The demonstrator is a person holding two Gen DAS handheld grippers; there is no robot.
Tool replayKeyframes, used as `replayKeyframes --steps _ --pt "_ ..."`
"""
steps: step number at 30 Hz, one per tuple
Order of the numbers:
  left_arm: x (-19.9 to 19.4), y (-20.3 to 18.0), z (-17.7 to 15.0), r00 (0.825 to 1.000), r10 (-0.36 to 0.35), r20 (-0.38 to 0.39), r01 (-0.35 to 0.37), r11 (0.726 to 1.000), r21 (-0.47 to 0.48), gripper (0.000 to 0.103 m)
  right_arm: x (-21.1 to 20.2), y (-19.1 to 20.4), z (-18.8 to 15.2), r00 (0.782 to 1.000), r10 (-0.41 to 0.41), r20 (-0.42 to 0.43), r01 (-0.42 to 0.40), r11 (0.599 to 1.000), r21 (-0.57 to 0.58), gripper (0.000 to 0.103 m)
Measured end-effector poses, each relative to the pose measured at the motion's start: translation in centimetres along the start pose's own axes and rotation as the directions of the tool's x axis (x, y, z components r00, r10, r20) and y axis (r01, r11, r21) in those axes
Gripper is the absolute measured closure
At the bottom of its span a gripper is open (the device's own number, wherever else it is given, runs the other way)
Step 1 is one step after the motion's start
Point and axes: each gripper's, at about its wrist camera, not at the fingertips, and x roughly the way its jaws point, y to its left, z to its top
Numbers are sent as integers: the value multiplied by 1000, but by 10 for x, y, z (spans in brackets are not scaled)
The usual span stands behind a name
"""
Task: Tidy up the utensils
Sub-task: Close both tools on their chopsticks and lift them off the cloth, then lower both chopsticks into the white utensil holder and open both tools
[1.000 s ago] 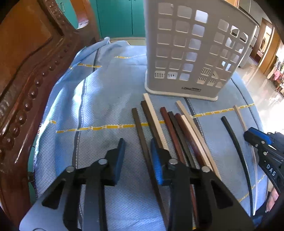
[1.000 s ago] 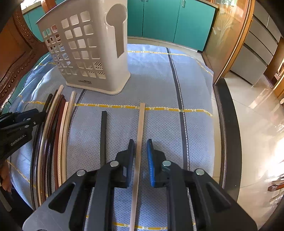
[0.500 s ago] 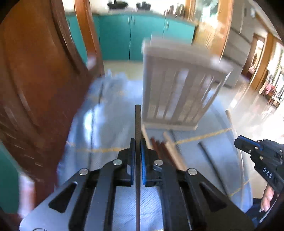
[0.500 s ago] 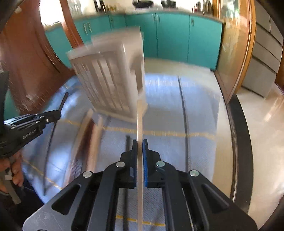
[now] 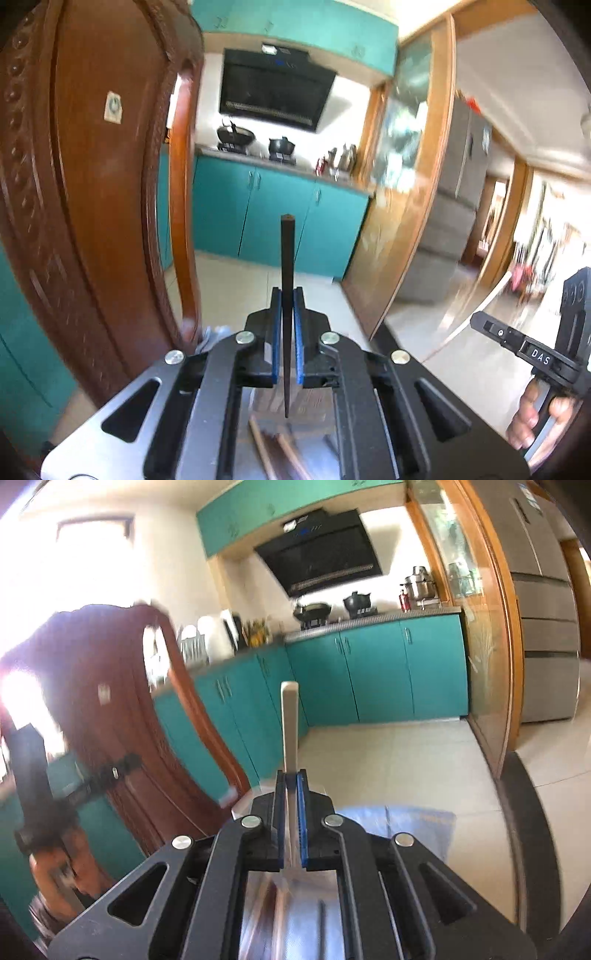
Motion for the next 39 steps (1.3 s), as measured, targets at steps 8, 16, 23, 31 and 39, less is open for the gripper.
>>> replayKeyframes --steps 8,16,23,31,39 --pt "49 12 13 989 71 133 -53 989 -136 96 48 -15 16 989 -69 131 53 991 125 96" --pt "38 16 27 973 65 221 -22 981 -192 96 45 -22 16 976 -62 209 26 986 167 96" --pt "79 -10 1 977 120 176 -102 989 -106 96 78 -9 -14 984 -129 126 128 992 19 97" --pt "106 -15 -29 986 151 71 -146 987 -67 96 88 -21 -50 993 -115 13 115 993 3 96" --pt "99 6 -40 993 114 39 -107 984 -143 95 48 -23 -72 993 -97 73 103 991 -80 68"
